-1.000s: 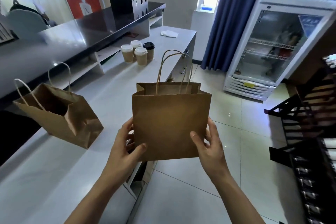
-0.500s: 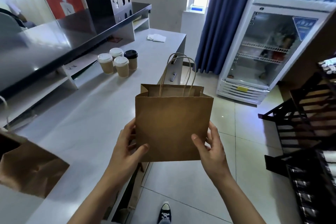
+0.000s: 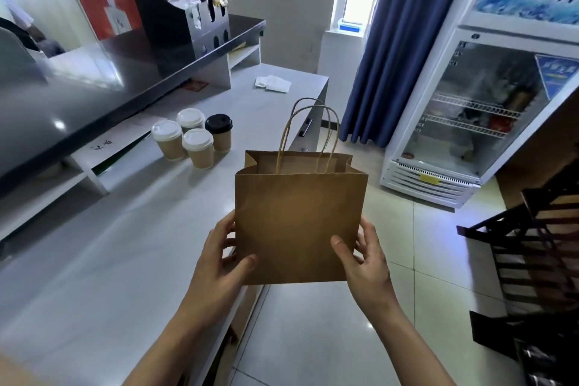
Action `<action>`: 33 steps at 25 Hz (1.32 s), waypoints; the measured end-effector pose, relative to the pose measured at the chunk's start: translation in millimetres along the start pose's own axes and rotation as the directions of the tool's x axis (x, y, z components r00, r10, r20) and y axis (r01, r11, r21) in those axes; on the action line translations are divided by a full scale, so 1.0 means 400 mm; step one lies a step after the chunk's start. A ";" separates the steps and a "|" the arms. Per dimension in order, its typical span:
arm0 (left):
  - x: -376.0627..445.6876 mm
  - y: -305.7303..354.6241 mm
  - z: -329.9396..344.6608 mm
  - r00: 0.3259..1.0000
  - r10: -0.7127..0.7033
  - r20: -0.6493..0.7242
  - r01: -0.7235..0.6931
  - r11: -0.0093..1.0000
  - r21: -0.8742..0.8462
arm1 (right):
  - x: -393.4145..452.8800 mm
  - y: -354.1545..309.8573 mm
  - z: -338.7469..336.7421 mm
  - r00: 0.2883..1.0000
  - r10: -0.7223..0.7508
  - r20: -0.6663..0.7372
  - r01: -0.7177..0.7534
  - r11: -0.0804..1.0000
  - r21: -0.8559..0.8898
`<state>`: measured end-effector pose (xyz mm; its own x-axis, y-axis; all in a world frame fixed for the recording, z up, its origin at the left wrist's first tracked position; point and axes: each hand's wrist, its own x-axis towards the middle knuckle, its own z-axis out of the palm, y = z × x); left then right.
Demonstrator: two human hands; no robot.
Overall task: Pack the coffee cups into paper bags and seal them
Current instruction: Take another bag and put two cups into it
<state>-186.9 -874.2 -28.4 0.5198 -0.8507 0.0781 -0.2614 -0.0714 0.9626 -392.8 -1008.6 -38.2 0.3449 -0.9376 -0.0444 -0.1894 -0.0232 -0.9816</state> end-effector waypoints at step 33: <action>0.712 -0.055 0.264 0.757 -0.250 -0.604 0.245 0.965 -0.093 | 1.168 0.000 0.093 0.762 -0.086 0.641 0.067 0.996 0.054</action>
<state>-119.1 -1169.7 -54.8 0.9498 -0.3118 -0.0249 -0.0496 -0.2287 0.9722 -197.3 -1433.8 -65.9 0.8688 -0.4904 -0.0687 -0.1162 -0.0669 -0.9910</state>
